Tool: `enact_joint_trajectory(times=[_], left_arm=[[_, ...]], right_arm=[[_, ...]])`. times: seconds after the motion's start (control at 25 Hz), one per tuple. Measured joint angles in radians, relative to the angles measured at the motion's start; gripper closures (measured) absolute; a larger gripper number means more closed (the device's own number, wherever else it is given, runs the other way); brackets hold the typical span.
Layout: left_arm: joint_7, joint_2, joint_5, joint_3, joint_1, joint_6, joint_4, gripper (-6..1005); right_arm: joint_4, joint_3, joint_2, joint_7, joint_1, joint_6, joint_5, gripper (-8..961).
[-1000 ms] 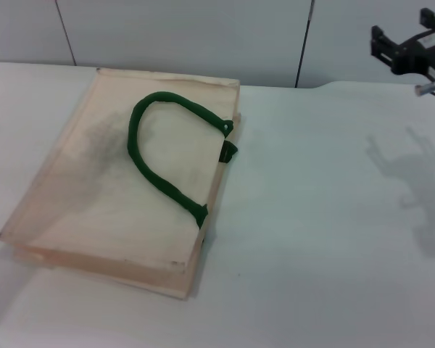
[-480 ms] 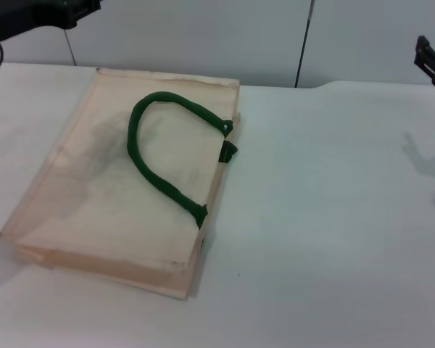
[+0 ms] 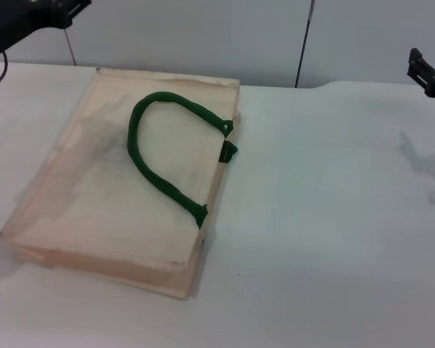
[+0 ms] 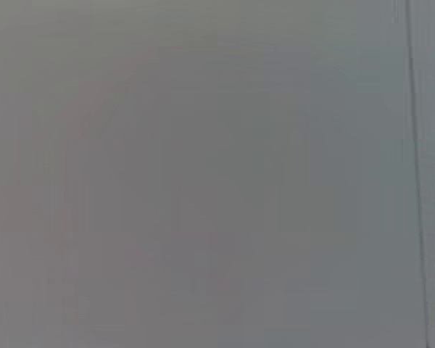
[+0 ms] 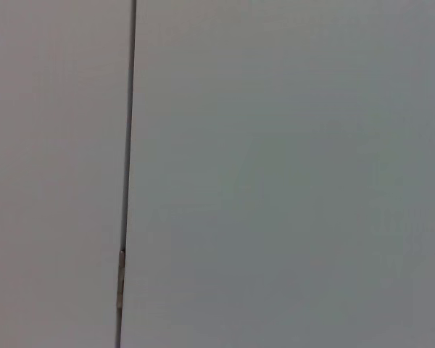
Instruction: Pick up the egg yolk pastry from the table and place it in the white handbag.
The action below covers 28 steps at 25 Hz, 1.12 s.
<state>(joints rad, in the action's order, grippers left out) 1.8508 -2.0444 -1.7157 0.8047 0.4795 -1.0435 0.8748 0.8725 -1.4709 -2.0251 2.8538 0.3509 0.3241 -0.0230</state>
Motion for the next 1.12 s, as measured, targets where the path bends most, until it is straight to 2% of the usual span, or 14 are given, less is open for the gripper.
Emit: enact_joint_trajectory(times=[0.52, 0.72, 0.92, 1.04, 1.12], left_arm=[[0.028, -0.004, -0.063, 0.012, 0.002, 0.034, -0.005, 547], [0.088, -0.007, -0.146, 0.053, -0.025, 0.036, -0.007, 547], [0.174, -0.004, -0.244, 0.134, -0.060, 0.023, -0.008, 547], [0.207, 0.003, -0.260, 0.159, -0.051, -0.005, -0.026, 547], [0.212, 0.009, -0.260, 0.149, -0.022, -0.027, -0.073, 547]], right_arm=[[-0.003, 0.003, 0.000, -0.001, 0.002, 0.001, 0.000, 172], [-0.003, 0.004, 0.000, 0.002, 0.003, 0.000, 0.000, 172], [-0.005, 0.025, -0.001, 0.005, 0.000, 0.024, -0.004, 172], [-0.030, 0.035, -0.001, 0.008, 0.006, 0.077, -0.011, 172], [-0.059, 0.037, -0.001, 0.009, 0.014, 0.121, -0.012, 172]])
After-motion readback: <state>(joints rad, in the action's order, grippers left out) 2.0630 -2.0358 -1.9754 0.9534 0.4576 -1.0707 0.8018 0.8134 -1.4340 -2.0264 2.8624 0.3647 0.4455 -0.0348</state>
